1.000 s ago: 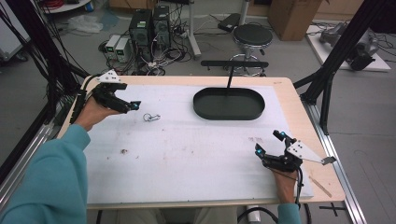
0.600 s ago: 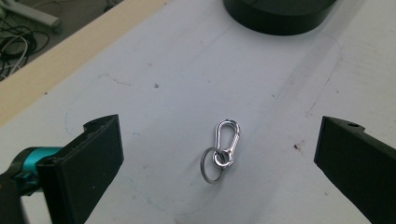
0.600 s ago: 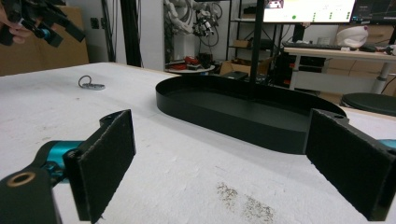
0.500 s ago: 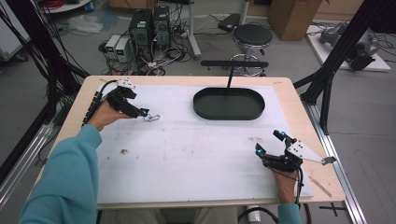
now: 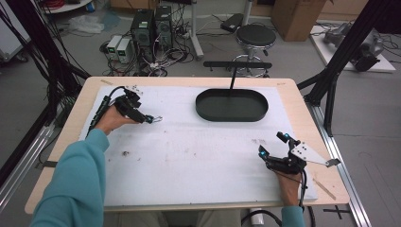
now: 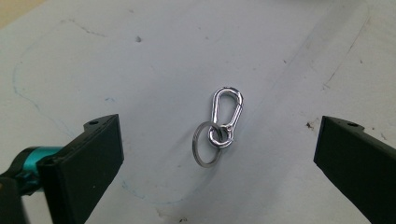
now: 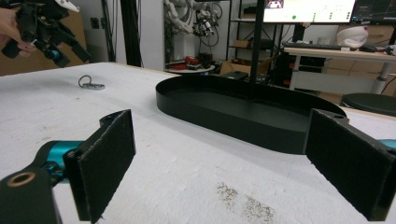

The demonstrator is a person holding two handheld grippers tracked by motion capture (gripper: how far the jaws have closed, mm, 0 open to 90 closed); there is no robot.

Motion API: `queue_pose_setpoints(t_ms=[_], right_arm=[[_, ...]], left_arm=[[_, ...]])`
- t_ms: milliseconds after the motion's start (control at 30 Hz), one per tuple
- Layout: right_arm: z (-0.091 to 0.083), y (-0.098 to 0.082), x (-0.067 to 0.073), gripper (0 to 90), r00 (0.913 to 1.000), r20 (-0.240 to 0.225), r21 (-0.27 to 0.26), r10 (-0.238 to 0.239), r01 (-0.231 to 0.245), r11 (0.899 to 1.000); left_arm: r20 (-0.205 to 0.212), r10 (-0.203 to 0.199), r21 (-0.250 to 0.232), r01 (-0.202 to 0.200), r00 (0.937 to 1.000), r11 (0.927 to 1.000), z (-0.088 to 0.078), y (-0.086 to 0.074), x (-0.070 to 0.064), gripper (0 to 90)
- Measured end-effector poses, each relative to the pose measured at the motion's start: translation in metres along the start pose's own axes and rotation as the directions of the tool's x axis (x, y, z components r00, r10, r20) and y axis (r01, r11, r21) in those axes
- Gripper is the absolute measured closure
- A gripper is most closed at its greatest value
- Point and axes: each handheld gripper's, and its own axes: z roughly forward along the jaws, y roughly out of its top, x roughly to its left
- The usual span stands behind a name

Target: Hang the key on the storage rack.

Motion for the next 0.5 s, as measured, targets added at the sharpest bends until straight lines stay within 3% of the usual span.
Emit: queue_pose_setpoints(t_ms=[233, 400, 500], right_arm=[[0.000, 0.000, 0.000, 8.6, 1.0000, -0.001, 0.000, -0.001, 0.001, 1.000], [0.000, 0.000, 0.000, 8.6, 1.0000, -0.003, 0.002, -0.006, 0.006, 1.000], [0.000, 0.000, 0.000, 8.6, 1.0000, -0.002, 0.002, -0.007, 0.007, 1.000]], left_arm=[[0.015, -0.008, 0.038, 0.007, 0.9999, 0.9992, 0.006, -0.002, 0.001, 15.0], [0.026, -0.043, 0.056, 0.042, 0.9987, 0.9976, 0.009, -0.004, 0.002, 21.6], [0.020, -0.029, 0.072, 0.028, 0.9994, 0.9970, 0.011, -0.005, 0.001, 26.4]])
